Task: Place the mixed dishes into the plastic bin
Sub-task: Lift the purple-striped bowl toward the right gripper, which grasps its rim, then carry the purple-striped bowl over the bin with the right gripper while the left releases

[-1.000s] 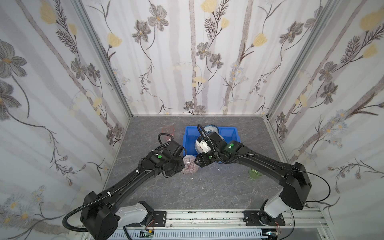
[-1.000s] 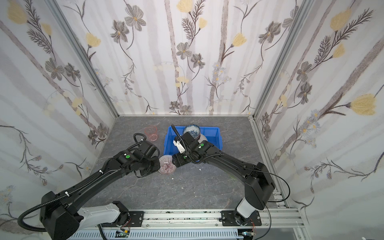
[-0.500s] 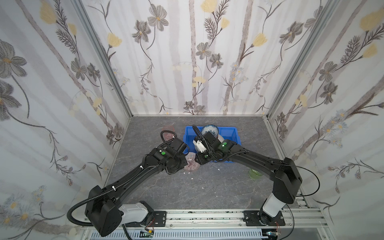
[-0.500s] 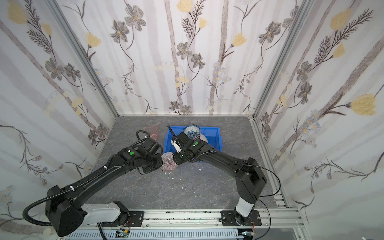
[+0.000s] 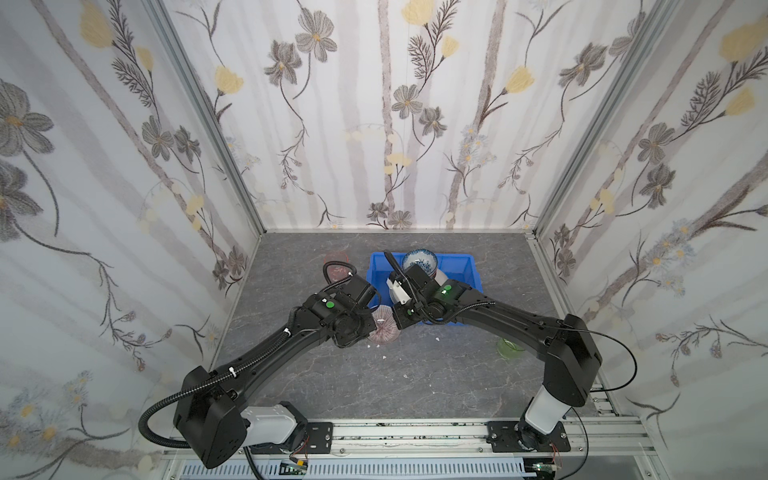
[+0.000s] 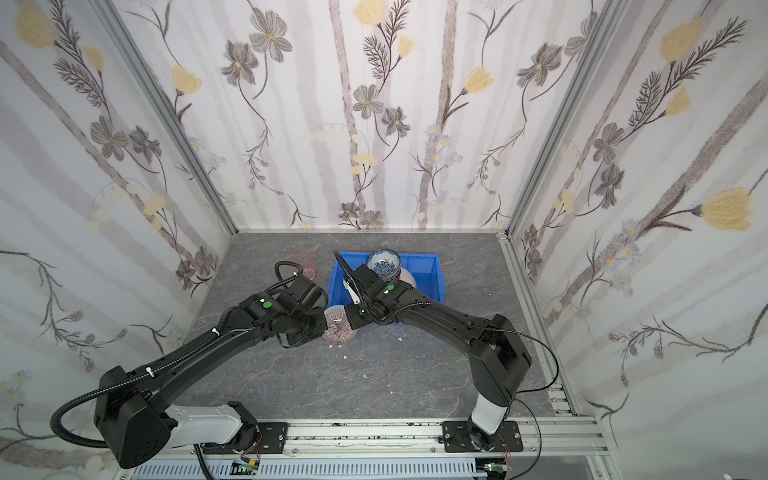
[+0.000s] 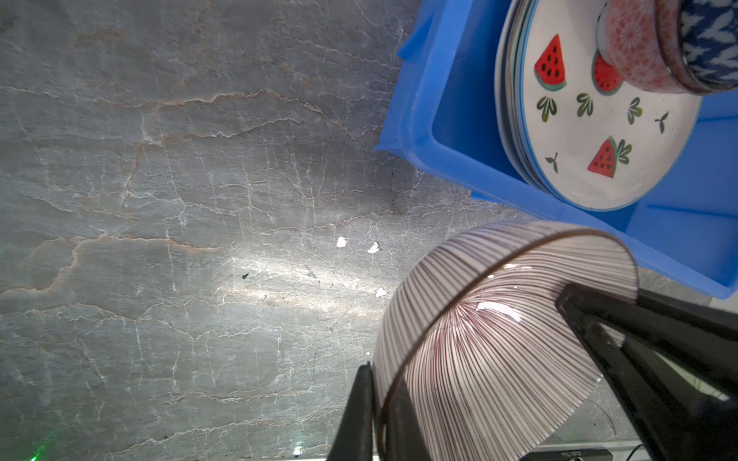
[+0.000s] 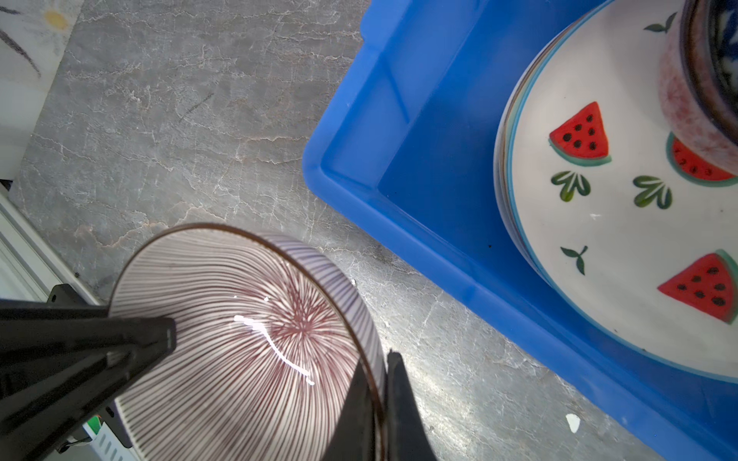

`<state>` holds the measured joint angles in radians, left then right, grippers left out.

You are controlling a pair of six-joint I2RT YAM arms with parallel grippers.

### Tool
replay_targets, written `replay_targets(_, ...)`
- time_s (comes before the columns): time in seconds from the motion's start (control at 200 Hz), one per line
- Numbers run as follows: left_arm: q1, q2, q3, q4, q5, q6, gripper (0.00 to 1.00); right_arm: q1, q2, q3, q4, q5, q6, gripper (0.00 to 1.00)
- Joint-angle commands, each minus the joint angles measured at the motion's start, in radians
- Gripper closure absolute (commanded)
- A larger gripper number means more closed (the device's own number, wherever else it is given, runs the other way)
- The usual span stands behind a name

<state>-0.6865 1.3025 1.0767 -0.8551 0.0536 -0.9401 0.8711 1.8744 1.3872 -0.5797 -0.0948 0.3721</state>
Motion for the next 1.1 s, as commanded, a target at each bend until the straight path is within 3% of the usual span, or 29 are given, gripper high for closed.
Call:
replay_targets(0.0, 0.002, -0.006, 0.012, 0.014, -0.017, -0.009, 0.89, 0.000, 0.003, 0.012, 0.003, 0.006, -0.009, 1.00)
replay_targets(0.175, -0.001, -0.028, 0.029, 0.013, -0.026, -0.017, 0.59, -0.003, 0.003, 0.030, -0.012, 0.004, -0.017, 1.00)
replay_targets(0.265, 0.003, -0.032, 0.056, 0.012, -0.033, -0.013, 0.35, -0.007, 0.002, 0.044, -0.024, 0.013, -0.024, 1.00)
replay_targets(0.375, 0.011, -0.028, 0.115, 0.013, -0.042, -0.002, 0.18, -0.018, 0.005, 0.068, -0.044, 0.019, -0.036, 1.00)
replay_targets(0.565, 0.085, -0.040, 0.208, 0.002, -0.041, 0.030, 0.02, -0.085, 0.005, 0.133, -0.107, 0.048, -0.067, 1.00)
replay_targets(0.859, 0.273, -0.175, 0.188, -0.043, -0.003, 0.097, 0.00, -0.219, 0.031, 0.261, -0.189, 0.076, -0.119, 1.00)
replay_targets(1.094, 0.316, -0.174, 0.143, -0.049, 0.035, 0.125, 0.00, -0.323, 0.124, 0.419, -0.213, 0.057, -0.142, 1.00)
